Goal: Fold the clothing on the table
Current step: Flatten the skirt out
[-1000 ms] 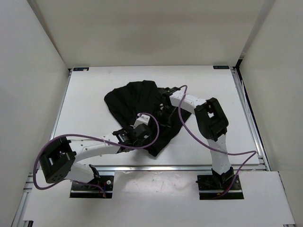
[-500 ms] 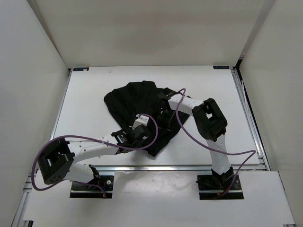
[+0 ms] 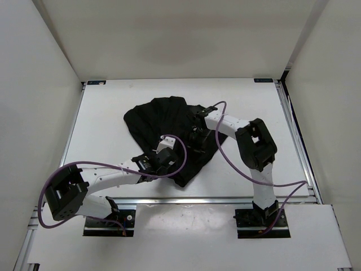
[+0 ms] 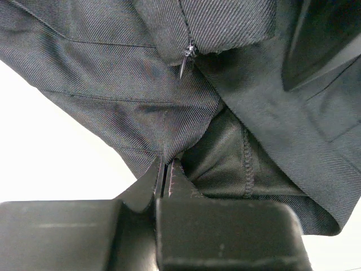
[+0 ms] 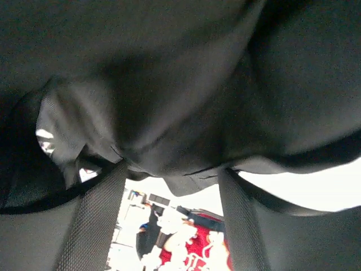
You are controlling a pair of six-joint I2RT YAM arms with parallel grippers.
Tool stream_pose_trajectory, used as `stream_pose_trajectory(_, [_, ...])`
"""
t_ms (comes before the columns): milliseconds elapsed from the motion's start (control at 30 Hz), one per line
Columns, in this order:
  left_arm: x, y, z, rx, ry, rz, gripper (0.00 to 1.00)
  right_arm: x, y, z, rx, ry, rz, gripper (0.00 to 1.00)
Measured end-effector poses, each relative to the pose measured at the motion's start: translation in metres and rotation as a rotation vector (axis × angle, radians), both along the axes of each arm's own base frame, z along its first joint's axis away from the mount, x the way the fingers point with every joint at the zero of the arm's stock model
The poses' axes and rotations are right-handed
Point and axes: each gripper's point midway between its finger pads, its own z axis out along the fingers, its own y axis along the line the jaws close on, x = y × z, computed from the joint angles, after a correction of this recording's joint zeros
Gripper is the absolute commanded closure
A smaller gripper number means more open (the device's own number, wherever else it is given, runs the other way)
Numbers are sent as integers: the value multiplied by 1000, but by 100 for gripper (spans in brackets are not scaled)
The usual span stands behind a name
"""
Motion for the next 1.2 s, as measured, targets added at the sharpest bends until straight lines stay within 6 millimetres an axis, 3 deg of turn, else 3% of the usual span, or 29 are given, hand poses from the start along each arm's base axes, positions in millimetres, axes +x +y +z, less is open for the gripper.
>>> stream_pose_trajectory(33, [0, 0, 0, 0, 0, 2, 100, 0, 1, -5, -6, 7, 3, 44])
stream_pose_trajectory(100, [1, 1, 0, -1, 0, 4, 100, -2, 2, -15, -13, 17, 17, 100])
stream_pose_trajectory(233, [1, 1, 0, -1, 0, 5, 100, 0, 0, -25, -38, 21, 13, 100])
stream_pose_trajectory(367, [2, 2, 0, -1, 0, 11, 100, 5, -10, -18, -79, -34, 24, 100])
stream_pose_trajectory(433, [3, 5, -1, 2, 2, 18, 100, 9, -19, -2, -97, -84, 19, 100])
stream_pose_trajectory(533, [6, 11, -4, 8, 6, 39, 100, 18, -41, 38, -92, -204, -26, 100])
stream_pose_trajectory(600, [8, 17, -6, 15, 11, 56, 100, 23, -68, 63, -88, -281, -93, 100])
stream_pose_trajectory(667, [11, 23, -5, 13, 11, 81, 100, 20, -99, 74, -98, -314, -170, 100])
stream_pose_trajectory(733, [18, 20, 0, -37, 0, 103, 100, 8, -125, 70, -98, -294, -251, 100])
stream_pose_trajectory(800, [25, 14, 10, -99, -14, 113, 100, -14, -142, 54, -102, -230, -300, 100])
stream_pose_trajectory(900, [26, 8, 18, -165, -4, 111, 99, -42, -152, 34, -79, -139, -347, 99])
stream_pose_trajectory(1000, [22, 4, 20, -199, 26, 96, 98, -58, -155, 26, -56, -98, -362, 100])
stream_pose_trajectory(1033, [21, 4, 20, -206, 34, 94, 98, -61, -155, 25, -51, -93, -361, 97])
stream_pose_trajectory(1100, [20, 5, 23, -221, 45, 94, 98, -62, -156, 26, -48, -98, -353, 73])
stream_pose_trajectory(1200, [21, 27, 25, -191, 42, 144, 97, -68, -173, 24, -140, -134, -319, 54])
